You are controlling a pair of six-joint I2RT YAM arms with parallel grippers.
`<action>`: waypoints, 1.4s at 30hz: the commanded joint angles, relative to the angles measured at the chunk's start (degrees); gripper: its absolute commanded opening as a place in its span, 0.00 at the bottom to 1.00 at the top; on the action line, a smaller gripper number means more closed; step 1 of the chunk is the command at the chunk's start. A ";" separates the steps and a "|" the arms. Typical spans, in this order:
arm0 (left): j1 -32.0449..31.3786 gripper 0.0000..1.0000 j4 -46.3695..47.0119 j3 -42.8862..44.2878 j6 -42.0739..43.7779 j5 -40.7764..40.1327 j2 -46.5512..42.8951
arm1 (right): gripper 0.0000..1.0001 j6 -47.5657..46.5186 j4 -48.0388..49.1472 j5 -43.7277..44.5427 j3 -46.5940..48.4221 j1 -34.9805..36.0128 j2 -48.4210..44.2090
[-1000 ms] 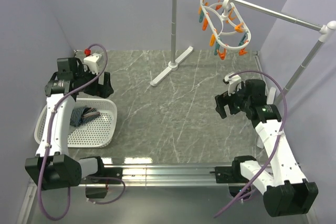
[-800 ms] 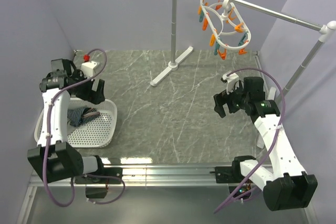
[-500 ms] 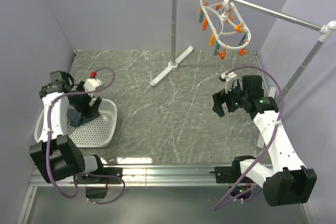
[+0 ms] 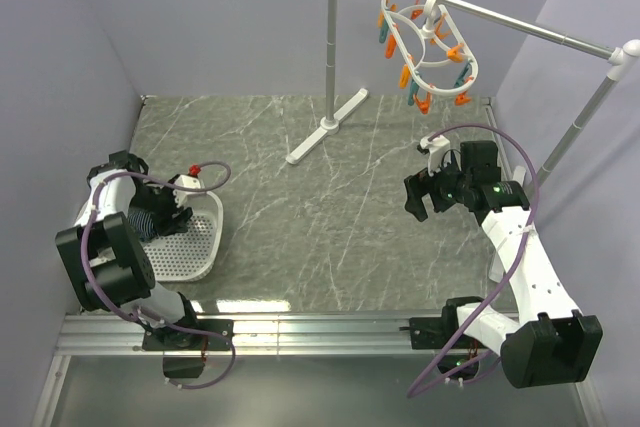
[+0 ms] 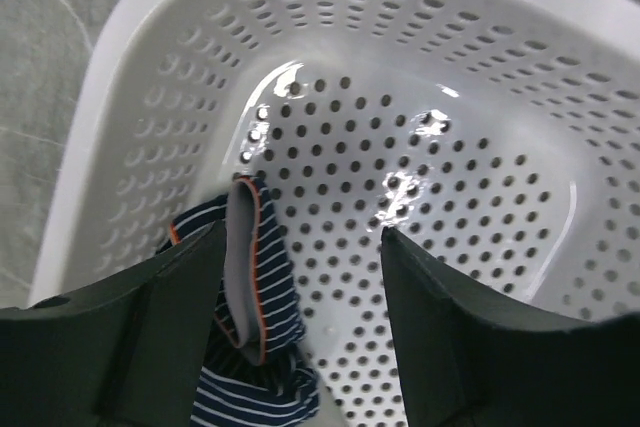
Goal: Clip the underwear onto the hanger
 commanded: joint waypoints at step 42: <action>0.57 0.00 1.86 2.55 3.11 6.74 -11.70 | 1.00 0.54 1.72 -3.80 6.46 0.32 -1.03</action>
